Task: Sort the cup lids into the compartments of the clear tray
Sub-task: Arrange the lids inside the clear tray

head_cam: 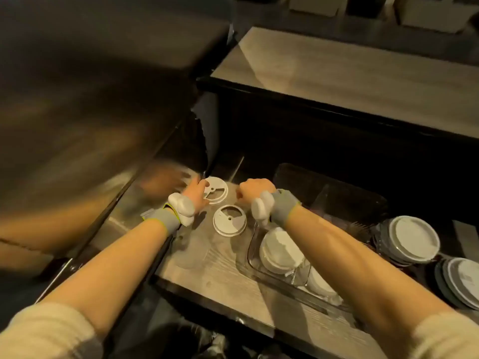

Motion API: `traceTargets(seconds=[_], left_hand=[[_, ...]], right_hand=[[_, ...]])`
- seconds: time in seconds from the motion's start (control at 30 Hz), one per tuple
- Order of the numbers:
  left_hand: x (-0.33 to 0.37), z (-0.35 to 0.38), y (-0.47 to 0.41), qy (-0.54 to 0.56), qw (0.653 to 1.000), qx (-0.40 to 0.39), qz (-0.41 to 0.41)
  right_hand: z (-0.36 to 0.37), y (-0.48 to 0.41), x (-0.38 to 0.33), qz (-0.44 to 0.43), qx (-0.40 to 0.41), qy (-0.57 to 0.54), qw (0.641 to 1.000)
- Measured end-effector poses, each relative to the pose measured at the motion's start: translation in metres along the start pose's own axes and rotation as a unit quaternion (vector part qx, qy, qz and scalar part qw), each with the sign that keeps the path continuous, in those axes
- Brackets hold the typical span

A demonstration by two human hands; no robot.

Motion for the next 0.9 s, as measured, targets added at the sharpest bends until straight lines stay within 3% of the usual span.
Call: traceTargets(seconds=[0.17, 0.27, 0.4, 0.6, 0.73, 0.9], left_hand=[[0.004, 0.013, -0.016, -0.025, 1.0, -0.004, 0.003], [0.006, 0.015, -0.026, -0.011, 1.0, -0.019, 0.007], [0.011, 0.018, -0.033, -0.011, 0.999, -0.04, 0.02], [0.01, 0.014, -0.034, -0.034, 0.999, -0.02, 0.009], [0.013, 0.008, -0.029, 0.01, 0.999, -0.021, -0.023], [0.03, -0.025, -0.018, 0.062, 0.994, 0.042, -0.081]], right_hand=[[0.021, -0.023, 0.002, -0.014, -0.093, -0.072, 0.993], [0.031, -0.029, 0.011, 0.016, -0.099, -0.126, 0.987], [0.039, -0.036, 0.013, 0.051, -0.084, -0.083, 0.992], [0.045, -0.044, 0.013, 0.08, -0.154, -0.089, 0.981], [0.03, -0.048, 0.011, 0.072, -0.109, -0.119, 0.984], [-0.028, -0.029, 0.024, 0.039, -0.01, -0.034, 0.999]])
Point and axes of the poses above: each hand's wrist, its own y-axis away from the middle knuckle, its own z-axis out of the palm, x = y × z, the point moved 8 cm from there along -y, towards the middle knuckle, and after that the axes turned 1 degree about -y, right-handed, at the moved point
